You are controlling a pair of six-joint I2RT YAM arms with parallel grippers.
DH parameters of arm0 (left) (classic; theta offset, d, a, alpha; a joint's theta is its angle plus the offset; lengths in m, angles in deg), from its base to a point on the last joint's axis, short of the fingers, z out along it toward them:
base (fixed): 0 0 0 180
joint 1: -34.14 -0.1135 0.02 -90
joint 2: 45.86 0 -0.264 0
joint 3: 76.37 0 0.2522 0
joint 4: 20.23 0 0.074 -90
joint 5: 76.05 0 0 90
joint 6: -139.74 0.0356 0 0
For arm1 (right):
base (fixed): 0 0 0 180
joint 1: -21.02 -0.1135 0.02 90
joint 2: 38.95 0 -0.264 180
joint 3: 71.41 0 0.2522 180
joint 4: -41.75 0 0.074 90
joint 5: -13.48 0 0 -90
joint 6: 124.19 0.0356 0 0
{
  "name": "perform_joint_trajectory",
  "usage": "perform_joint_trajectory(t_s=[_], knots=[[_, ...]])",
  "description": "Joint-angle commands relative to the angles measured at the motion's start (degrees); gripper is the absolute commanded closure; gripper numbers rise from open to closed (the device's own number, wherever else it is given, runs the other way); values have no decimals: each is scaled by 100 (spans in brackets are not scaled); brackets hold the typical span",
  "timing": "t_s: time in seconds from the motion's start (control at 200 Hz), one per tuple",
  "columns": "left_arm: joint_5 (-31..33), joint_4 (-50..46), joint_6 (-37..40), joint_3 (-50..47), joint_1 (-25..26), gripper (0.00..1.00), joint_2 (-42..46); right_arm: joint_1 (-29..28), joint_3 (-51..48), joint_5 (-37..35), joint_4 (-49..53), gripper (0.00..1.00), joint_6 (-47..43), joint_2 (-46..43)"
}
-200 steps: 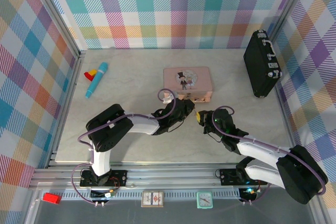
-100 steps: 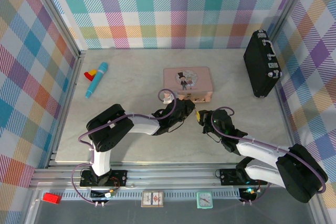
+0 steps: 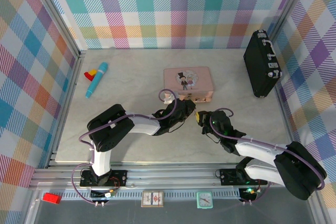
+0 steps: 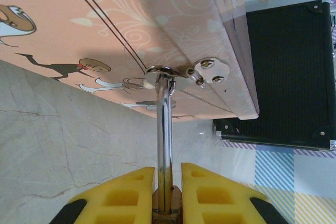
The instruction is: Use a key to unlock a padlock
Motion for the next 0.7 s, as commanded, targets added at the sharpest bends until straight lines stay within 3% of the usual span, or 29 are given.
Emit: perform_joint_trajectory(t_s=[0.0, 0.695], knots=[[29, 883, 135, 256, 129, 100, 47, -45, -73, -224, 9, 100, 105, -127], [22, 893, 82, 270, 138, 100, -15, -123, -120, -398, -8, 100, 137, -215]])
